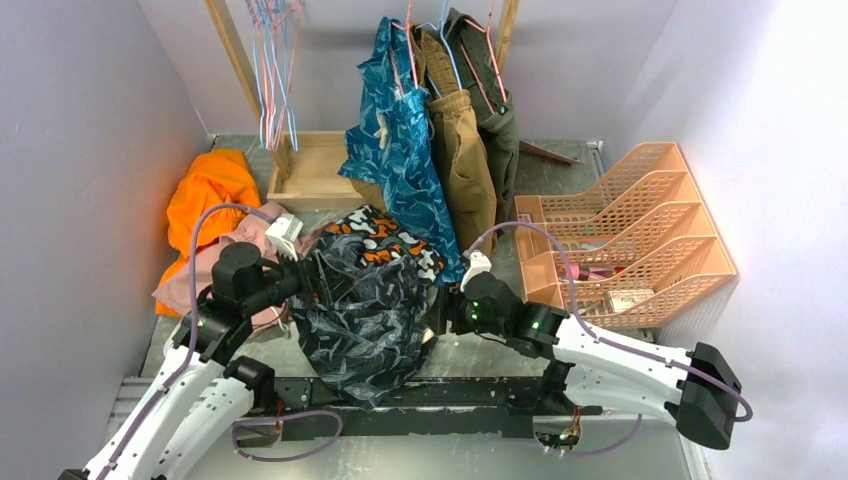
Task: Place the shorts on the hanger
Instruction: Adjust the shorts at the center of the board.
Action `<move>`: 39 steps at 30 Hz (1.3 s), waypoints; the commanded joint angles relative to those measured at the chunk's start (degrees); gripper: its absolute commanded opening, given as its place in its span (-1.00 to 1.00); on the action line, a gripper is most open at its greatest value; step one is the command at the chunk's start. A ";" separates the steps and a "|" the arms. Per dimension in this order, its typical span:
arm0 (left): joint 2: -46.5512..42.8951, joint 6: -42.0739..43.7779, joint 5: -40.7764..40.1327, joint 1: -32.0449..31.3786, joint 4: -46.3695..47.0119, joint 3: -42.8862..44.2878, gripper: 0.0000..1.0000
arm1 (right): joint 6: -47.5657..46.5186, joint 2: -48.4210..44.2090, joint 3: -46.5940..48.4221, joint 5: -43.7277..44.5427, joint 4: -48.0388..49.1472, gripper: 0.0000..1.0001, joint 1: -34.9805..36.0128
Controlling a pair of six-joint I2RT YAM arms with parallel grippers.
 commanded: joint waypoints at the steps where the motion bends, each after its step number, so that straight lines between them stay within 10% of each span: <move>1: -1.43 -0.33 0.20 0.09 3.41 -1.05 0.83 | 6.88 1.03 -3.78 -9.59 10.60 0.31 -2.04; 14: -3.31 -0.65 0.25 0.13 4.49 -1.98 0.84 | 12.44 9.27 -9.00 -18.02 24.04 0.02 -2.58; 24: -5.87 -0.98 -0.68 0.08 4.50 1.05 0.85 | 3.89 -1.29 1.89 -13.02 15.81 -1.00 -2.53; 31: -6.33 1.92 -1.92 0.09 3.71 10.41 0.88 | -9.83 -0.54 23.37 -9.02 3.70 -1.00 -2.56; 39: -5.15 -1.17 2.63 0.08 3.74 10.96 0.86 | -8.95 6.18 26.77 -9.83 4.59 -1.00 -2.60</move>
